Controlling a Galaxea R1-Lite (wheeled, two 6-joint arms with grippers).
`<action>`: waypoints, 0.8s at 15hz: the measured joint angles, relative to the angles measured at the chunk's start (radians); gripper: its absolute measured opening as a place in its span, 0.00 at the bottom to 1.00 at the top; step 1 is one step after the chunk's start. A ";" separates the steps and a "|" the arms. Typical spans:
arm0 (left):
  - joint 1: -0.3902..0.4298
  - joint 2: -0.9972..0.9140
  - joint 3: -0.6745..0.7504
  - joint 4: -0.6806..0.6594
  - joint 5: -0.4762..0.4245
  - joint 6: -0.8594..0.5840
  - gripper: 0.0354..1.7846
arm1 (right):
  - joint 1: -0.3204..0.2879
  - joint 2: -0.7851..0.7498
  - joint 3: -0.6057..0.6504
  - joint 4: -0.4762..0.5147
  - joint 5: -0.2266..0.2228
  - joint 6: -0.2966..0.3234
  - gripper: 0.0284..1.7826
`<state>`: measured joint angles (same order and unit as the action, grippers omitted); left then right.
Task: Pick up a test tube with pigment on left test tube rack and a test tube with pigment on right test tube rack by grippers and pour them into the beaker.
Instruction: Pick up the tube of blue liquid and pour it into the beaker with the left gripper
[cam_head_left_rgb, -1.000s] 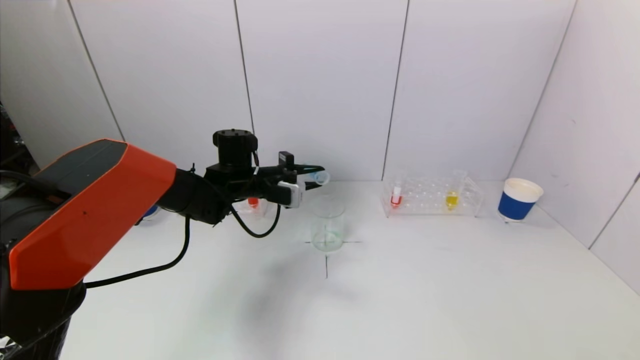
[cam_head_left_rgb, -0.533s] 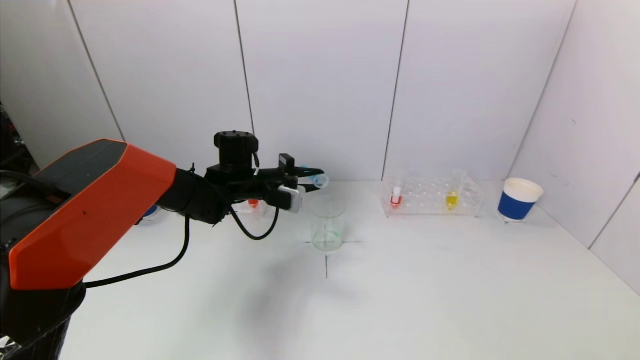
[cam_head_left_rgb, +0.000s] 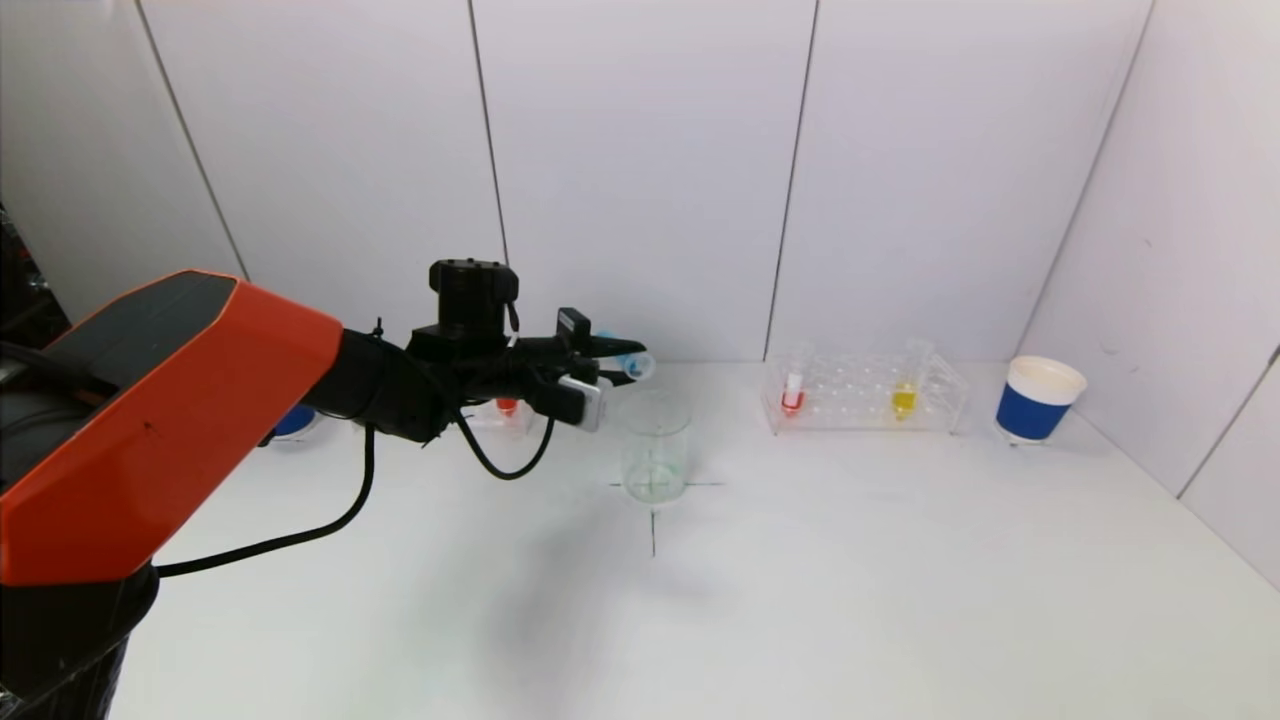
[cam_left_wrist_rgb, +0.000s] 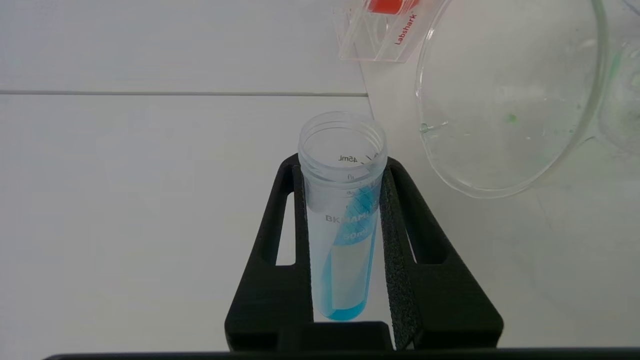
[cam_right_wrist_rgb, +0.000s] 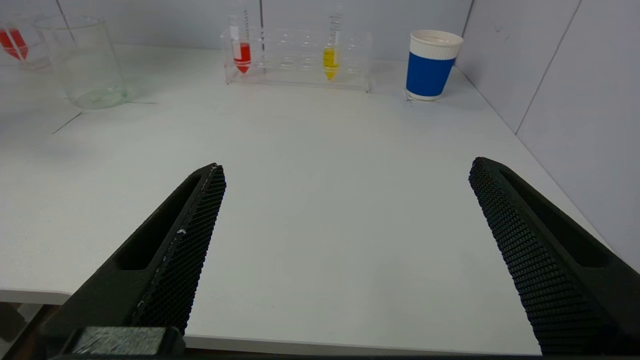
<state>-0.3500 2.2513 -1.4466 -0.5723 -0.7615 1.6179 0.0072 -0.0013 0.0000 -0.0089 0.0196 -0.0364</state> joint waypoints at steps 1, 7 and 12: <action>-0.001 -0.004 -0.001 0.003 0.004 0.002 0.22 | 0.000 0.000 0.000 0.000 0.000 0.000 0.99; -0.016 -0.014 -0.001 0.060 0.037 0.059 0.22 | 0.000 0.000 0.000 0.000 0.000 0.000 0.99; -0.017 -0.017 -0.003 0.092 0.050 0.111 0.22 | 0.000 0.000 0.000 0.000 0.000 0.000 0.99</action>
<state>-0.3674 2.2340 -1.4498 -0.4800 -0.7119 1.7289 0.0072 -0.0013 0.0000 -0.0089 0.0191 -0.0368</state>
